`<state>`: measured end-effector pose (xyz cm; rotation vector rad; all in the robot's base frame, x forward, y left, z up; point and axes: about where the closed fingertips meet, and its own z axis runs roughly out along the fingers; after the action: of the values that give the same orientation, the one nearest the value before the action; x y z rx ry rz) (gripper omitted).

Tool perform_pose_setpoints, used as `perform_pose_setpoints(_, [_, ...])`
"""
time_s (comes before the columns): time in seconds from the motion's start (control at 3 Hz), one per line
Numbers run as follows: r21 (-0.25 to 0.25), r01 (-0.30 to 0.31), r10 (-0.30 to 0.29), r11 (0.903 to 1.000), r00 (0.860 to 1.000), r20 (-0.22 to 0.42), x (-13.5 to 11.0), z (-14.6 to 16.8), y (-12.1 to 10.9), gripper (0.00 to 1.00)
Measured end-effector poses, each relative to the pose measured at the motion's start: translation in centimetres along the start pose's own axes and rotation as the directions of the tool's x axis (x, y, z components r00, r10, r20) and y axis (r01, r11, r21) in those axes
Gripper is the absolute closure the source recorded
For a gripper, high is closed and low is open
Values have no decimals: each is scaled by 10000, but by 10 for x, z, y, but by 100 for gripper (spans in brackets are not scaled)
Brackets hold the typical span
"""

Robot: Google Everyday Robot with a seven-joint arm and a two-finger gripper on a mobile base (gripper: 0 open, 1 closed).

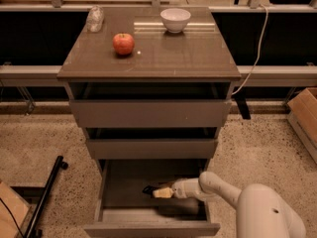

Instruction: Place rxbar chocolate into bottom drawer

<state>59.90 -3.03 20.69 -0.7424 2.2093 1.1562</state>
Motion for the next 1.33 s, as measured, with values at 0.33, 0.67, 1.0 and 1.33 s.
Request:
perform_pose_setpoints(0.33, [47,-652,651,9979,9978,130,18,12,-10,81])
perform_pose_setpoints(0.67, [12,-696,696,9976,9975,119,20,15,-9,57])
perform_pose_setpoints(1.0, [-22,-701,701,9975,9975,104,21,17,-7,36])
perform_pose_setpoints(1.33, [-60,-706,706,9975,9975,86,21,19,-6,11])
